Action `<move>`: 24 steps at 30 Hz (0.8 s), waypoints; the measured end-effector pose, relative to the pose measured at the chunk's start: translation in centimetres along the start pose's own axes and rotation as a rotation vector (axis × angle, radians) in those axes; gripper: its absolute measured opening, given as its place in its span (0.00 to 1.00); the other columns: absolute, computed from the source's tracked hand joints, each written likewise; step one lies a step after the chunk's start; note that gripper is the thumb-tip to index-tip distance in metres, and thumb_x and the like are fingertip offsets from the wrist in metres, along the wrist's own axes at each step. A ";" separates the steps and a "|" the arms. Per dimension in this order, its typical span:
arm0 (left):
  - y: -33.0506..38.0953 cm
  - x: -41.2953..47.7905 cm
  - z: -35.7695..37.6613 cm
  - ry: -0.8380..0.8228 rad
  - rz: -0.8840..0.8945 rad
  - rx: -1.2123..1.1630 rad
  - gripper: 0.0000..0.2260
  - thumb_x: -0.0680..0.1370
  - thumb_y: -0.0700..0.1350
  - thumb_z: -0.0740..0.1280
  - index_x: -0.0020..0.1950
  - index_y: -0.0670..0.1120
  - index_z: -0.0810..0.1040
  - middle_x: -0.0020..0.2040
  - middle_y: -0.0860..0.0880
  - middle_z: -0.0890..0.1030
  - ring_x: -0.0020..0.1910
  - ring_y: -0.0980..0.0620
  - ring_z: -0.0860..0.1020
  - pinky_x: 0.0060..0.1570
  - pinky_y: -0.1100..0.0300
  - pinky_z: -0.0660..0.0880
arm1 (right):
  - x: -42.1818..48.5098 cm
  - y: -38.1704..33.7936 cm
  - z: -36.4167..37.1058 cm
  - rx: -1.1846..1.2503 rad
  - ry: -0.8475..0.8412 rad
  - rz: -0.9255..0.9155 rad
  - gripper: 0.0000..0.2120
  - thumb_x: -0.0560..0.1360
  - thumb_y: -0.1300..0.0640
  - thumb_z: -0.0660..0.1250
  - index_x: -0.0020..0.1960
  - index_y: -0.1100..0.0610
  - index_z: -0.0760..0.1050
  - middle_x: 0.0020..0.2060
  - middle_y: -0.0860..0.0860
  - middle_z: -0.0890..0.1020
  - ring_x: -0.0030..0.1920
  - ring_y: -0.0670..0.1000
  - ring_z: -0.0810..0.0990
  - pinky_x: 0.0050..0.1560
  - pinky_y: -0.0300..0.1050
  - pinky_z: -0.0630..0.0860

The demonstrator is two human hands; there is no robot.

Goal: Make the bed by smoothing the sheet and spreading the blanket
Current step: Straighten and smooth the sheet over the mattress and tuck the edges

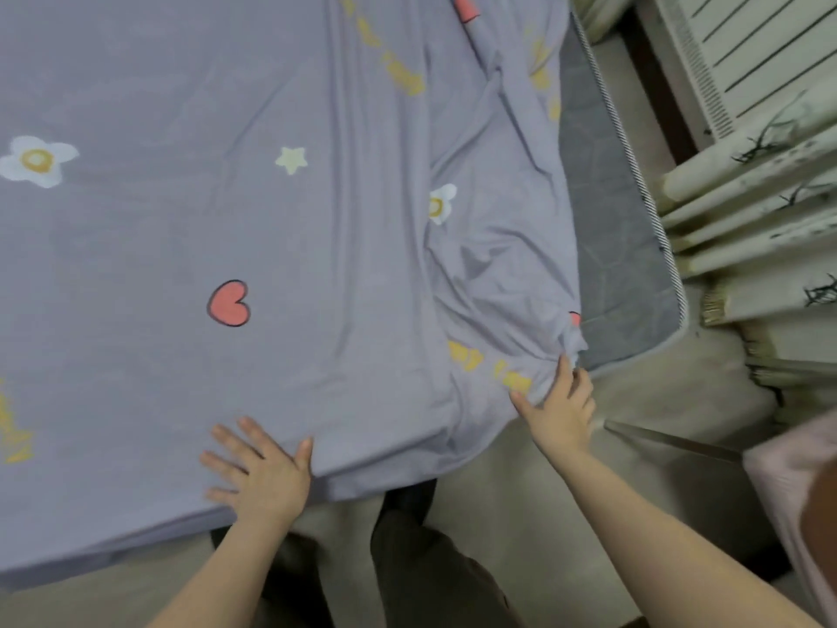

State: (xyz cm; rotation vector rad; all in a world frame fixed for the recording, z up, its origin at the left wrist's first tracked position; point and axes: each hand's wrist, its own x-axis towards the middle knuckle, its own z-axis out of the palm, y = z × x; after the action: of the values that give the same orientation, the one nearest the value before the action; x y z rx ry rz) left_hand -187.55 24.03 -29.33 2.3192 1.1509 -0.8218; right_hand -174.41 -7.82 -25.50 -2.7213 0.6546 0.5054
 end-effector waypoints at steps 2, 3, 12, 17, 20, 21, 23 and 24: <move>1.4 -1.0 1.3 -0.018 -0.006 0.028 0.44 0.75 0.67 0.55 0.79 0.44 0.40 0.78 0.38 0.36 0.76 0.35 0.38 0.69 0.30 0.41 | 1.7 0.6 -0.6 0.104 -0.007 0.074 0.47 0.67 0.43 0.75 0.77 0.54 0.54 0.72 0.60 0.58 0.68 0.64 0.61 0.69 0.56 0.59; 2.2 -1.6 1.6 -0.032 0.012 0.044 0.45 0.74 0.70 0.54 0.79 0.43 0.39 0.77 0.38 0.36 0.76 0.34 0.39 0.70 0.31 0.40 | 2.5 0.7 -0.8 0.123 -0.025 0.106 0.45 0.67 0.43 0.75 0.76 0.53 0.57 0.71 0.60 0.60 0.67 0.63 0.61 0.68 0.56 0.59; 9.2 -7.2 2.0 -0.249 0.521 0.361 0.48 0.69 0.73 0.29 0.79 0.44 0.45 0.77 0.36 0.39 0.73 0.25 0.46 0.66 0.28 0.54 | 2.6 -4.3 -1.9 0.547 -0.200 -0.136 0.18 0.69 0.58 0.74 0.56 0.55 0.71 0.47 0.50 0.81 0.49 0.52 0.77 0.49 0.42 0.74; 14.3 -8.9 -0.6 -0.602 0.720 -0.524 0.23 0.82 0.49 0.60 0.77 0.51 0.61 0.77 0.57 0.60 0.75 0.62 0.59 0.75 0.57 0.56 | -1.7 -7.0 -1.5 0.531 -0.187 -0.576 0.19 0.72 0.63 0.69 0.61 0.56 0.69 0.56 0.49 0.75 0.56 0.47 0.75 0.56 0.33 0.68; 17.7 -9.3 -2.4 -0.547 0.332 -0.947 0.10 0.80 0.45 0.64 0.56 0.39 0.76 0.50 0.40 0.80 0.52 0.46 0.78 0.54 0.49 0.73 | -3.7 -8.0 -1.5 0.484 -0.247 -0.599 0.14 0.74 0.59 0.63 0.58 0.49 0.68 0.52 0.50 0.78 0.53 0.50 0.78 0.52 0.41 0.73; 18.5 -8.9 -3.1 -0.557 0.176 -1.065 0.11 0.79 0.46 0.66 0.54 0.38 0.76 0.48 0.38 0.81 0.48 0.44 0.80 0.50 0.48 0.75 | -4.2 -8.6 -1.8 0.507 -0.286 -0.522 0.12 0.75 0.57 0.63 0.54 0.45 0.65 0.47 0.48 0.79 0.48 0.52 0.80 0.46 0.43 0.74; 19.3 -7.3 -4.5 -0.542 0.065 -1.142 0.14 0.75 0.46 0.71 0.55 0.39 0.76 0.47 0.38 0.83 0.45 0.47 0.84 0.44 0.55 0.80 | -4.7 -9.2 -1.9 0.517 -0.358 -0.433 0.16 0.74 0.55 0.66 0.47 0.42 0.59 0.37 0.44 0.78 0.40 0.52 0.80 0.38 0.44 0.73; 19.4 -6.5 -5.1 -0.523 0.063 -1.120 0.14 0.74 0.47 0.72 0.55 0.40 0.77 0.47 0.38 0.83 0.44 0.47 0.84 0.41 0.56 0.80 | -4.9 -9.3 -1.9 0.513 -0.405 -0.419 0.17 0.73 0.55 0.68 0.45 0.44 0.59 0.32 0.44 0.78 0.36 0.50 0.80 0.37 0.44 0.73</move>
State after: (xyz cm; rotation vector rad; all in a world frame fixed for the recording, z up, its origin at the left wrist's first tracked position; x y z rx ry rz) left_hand -173.21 12.39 -19.16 1.1239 0.9200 -0.4903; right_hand -173.43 1.29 -19.97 -2.0988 0.0786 0.6471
